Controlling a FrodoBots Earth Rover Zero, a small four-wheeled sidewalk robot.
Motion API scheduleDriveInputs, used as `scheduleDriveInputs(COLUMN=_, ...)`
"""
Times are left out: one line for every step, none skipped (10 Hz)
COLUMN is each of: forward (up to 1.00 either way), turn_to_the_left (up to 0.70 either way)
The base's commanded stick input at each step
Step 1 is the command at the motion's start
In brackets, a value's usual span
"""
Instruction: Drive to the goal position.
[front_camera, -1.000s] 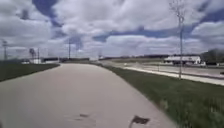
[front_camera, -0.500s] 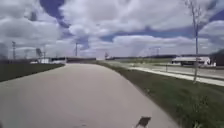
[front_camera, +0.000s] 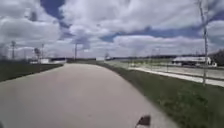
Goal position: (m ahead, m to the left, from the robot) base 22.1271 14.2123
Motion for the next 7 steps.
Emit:
scheduleDriveInputs(forward=1.00, turn_to_the_left=0.00)
scheduleDriveInputs(forward=1.00, turn_to_the_left=0.00)
scheduleDriveInputs(forward=1.00, turn_to_the_left=0.00)
scheduleDriveInputs(forward=1.00, turn_to_the_left=0.00)
scheduleDriveInputs(forward=1.00, turn_to_the_left=0.00)
scheduleDriveInputs(forward=1.00, turn_to_the_left=0.00)
scheduleDriveInputs(forward=1.00, turn_to_the_left=0.03)
